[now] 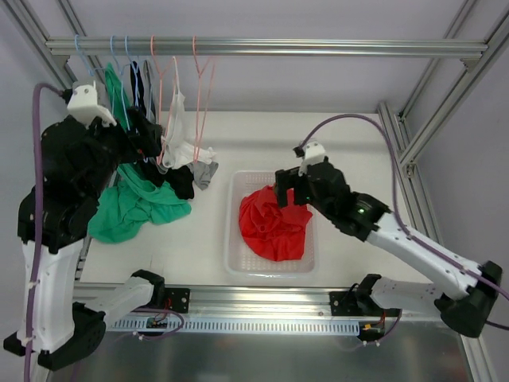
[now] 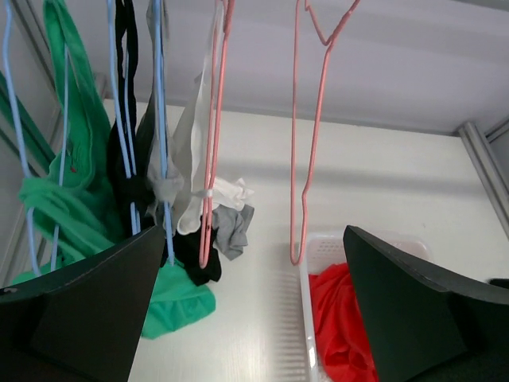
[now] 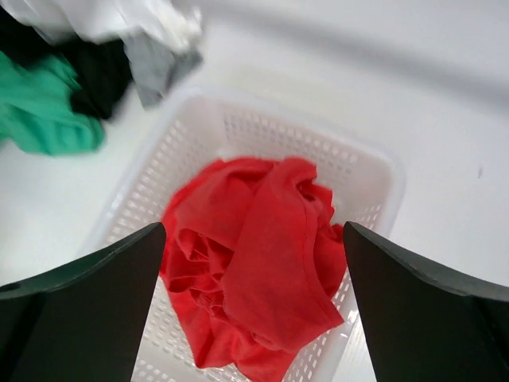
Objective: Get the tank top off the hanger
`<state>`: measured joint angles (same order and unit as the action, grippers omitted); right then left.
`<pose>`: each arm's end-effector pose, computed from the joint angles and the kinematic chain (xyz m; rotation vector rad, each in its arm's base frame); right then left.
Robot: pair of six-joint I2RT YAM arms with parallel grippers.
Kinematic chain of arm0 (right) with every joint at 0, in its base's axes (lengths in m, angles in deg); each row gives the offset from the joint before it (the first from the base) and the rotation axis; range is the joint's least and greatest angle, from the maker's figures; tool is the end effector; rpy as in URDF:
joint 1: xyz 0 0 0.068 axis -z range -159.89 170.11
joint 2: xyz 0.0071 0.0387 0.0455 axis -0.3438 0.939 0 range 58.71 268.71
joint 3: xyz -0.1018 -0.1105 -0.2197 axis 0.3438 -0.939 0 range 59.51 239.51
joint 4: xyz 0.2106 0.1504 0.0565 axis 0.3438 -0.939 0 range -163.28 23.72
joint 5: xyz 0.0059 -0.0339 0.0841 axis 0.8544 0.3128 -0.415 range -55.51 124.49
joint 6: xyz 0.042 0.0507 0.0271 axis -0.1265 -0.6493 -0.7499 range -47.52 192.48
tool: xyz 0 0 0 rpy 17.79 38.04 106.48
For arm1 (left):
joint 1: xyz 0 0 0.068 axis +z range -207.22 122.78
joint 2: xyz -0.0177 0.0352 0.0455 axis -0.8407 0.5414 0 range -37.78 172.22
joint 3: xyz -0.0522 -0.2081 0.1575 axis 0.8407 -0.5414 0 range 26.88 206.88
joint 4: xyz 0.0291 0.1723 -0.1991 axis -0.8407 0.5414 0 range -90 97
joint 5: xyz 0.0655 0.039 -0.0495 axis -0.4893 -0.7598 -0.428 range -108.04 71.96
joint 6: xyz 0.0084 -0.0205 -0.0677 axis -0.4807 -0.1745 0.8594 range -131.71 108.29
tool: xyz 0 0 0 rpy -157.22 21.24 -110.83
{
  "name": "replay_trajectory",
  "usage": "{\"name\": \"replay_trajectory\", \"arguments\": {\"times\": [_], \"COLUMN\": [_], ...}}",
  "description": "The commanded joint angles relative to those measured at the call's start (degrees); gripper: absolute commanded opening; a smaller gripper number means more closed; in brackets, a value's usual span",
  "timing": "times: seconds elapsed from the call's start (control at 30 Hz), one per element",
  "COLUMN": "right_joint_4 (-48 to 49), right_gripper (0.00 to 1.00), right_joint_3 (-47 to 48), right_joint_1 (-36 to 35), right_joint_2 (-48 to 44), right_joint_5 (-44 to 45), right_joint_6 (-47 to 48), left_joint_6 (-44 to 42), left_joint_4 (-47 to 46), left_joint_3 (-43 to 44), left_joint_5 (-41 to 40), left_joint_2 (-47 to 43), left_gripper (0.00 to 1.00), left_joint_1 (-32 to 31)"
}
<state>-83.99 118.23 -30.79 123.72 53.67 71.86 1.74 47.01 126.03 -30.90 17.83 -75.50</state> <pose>0.1935 0.2077 0.3263 -0.6386 1.8676 0.2551 0.1414 -0.0330 0.5325 -0.1039 1.6320 -0.2421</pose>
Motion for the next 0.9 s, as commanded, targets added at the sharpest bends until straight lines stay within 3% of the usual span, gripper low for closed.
{"name": "replay_trajectory", "arguments": {"times": [0.0,0.13,0.2,0.33,0.57,0.87], "right_joint_4": [-3.6,-3.6,-3.2,-2.7,-0.5,2.0], "right_gripper": [1.00,0.99,1.00,0.99,1.00,0.99], "right_joint_3": [6.1,4.1,3.0,1.7,-0.2,-1.7], "right_joint_1": [0.0,-0.1,-0.1,-0.1,-0.1,-0.2], "right_joint_2": [-11.6,-18.5,-20.6,-22.2,-23.2,-21.9], "right_joint_5": [2.5,-7.4,-13.9,-24.1,-30.6,-32.2], "right_joint_6": [2.6,3.0,3.1,3.2,3.1,3.3], "left_joint_6": [-4.6,-7.5,-8.3,-9.3,-9.8,-9.6], "left_joint_4": [1.7,1.9,1.8,2.0,1.9,1.7], "left_joint_3": [6.0,11.6,14.7,18.1,20.8,22.2], "left_joint_5": [-0.5,-1.1,2.1,2.2,9.8,11.4], "left_joint_2": [8.1,15.6,20.0,25.4,32.3,37.1], "left_gripper": [0.99,0.97,0.84,0.73,0.62,0.49], "left_joint_1": [0.4,1.7,3.9,7.5,11.2,11.3]}}
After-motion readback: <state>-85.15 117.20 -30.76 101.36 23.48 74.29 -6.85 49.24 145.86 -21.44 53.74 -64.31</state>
